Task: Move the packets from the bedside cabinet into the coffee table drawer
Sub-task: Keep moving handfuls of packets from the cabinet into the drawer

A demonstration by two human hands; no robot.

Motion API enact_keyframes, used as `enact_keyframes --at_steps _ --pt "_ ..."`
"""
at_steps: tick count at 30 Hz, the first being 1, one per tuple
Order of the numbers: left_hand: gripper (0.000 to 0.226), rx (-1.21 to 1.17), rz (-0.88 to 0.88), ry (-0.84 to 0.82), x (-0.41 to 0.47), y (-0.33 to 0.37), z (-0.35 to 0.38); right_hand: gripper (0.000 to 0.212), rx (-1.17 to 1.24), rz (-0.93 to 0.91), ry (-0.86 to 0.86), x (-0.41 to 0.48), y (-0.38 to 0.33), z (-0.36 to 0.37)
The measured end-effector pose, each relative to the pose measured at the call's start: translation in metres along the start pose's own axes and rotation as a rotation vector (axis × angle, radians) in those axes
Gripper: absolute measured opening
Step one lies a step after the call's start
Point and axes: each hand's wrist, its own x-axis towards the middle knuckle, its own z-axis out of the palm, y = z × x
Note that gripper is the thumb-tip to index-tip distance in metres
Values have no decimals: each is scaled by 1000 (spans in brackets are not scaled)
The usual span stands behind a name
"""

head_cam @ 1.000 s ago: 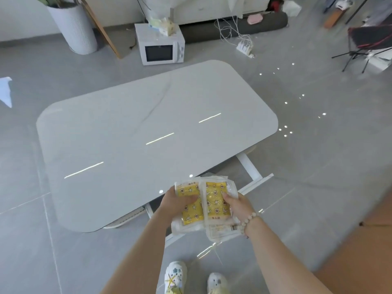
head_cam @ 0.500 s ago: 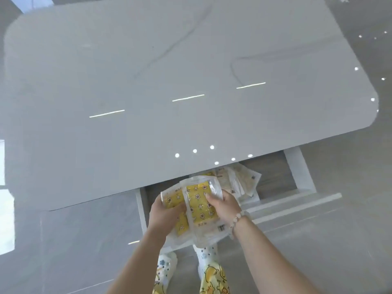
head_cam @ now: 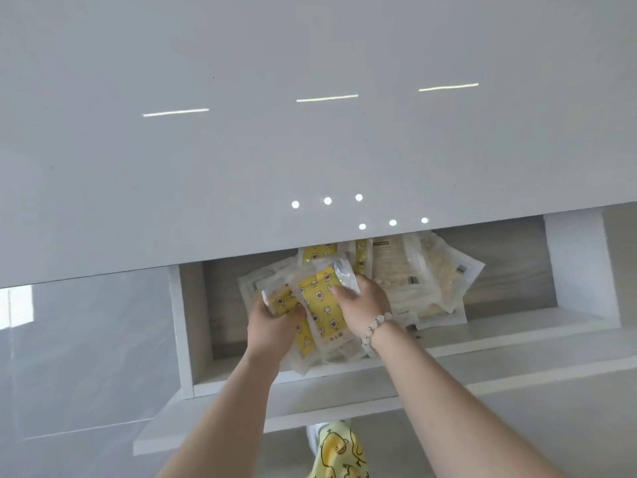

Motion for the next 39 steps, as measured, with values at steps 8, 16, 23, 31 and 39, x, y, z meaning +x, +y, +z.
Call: enact_keyframes --at_steps 8,16,23,31,39 --pt "39 150 -24 107 11 2 11 47 -146 -24 292 -3 7 18" --pt "67 309 112 184 13 3 10 48 -267 -19 621 2 20 25" --pt "91 439 132 250 8 -3 6 57 -289 111 583 -8 23 23" --pt "87 633 138 135 -33 15 -17 40 -466 -71 520 -53 -4 -2" --pt "36 1039 432 133 -169 104 -106 26 -718 -430 294 -170 -111 -94"
